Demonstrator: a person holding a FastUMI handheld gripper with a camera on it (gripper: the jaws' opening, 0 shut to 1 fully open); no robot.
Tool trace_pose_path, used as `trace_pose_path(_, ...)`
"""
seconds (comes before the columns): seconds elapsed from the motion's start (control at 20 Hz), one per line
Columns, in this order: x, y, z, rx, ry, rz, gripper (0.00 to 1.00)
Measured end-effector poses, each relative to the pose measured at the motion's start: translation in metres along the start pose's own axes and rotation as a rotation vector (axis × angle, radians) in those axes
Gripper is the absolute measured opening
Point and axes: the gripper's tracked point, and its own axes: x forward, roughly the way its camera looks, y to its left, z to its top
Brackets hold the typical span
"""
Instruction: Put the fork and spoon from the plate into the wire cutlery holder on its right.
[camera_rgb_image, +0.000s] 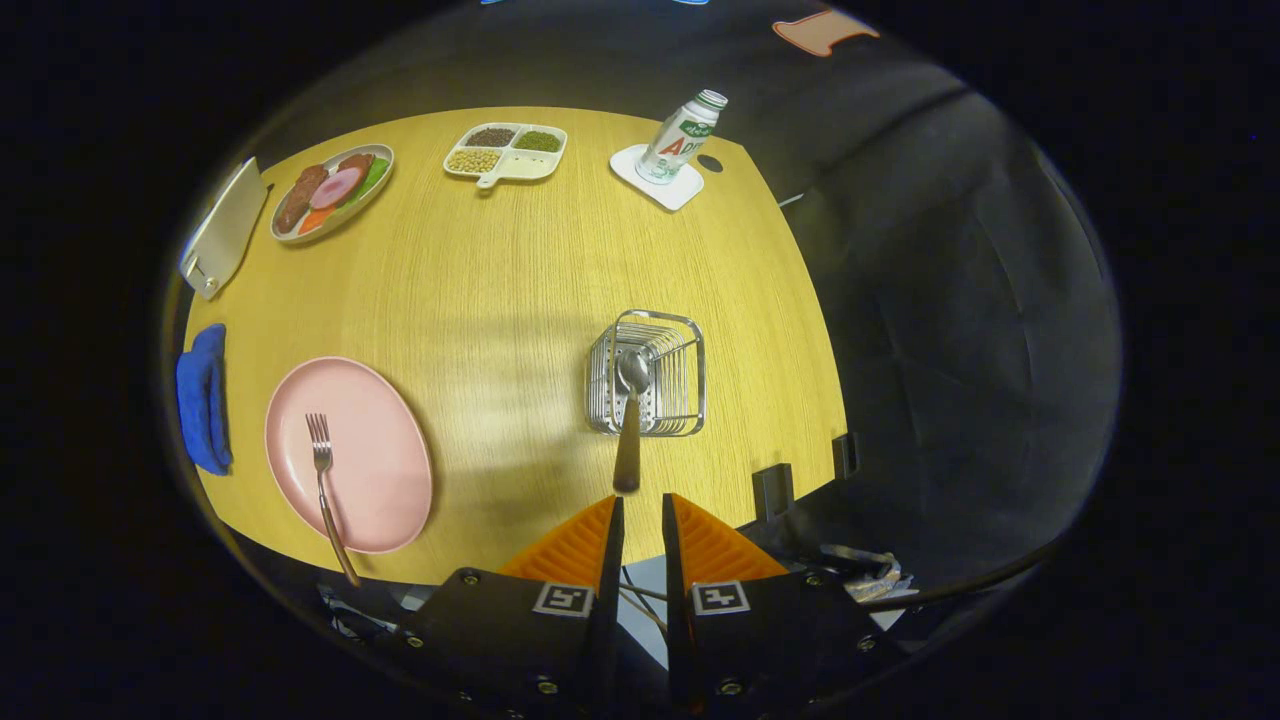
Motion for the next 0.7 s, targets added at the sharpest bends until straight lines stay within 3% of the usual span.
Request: trace_pose_path(0.7, -0.038, 0.047, 0.005, -0.141, -0.078, -0.006, 0.22)
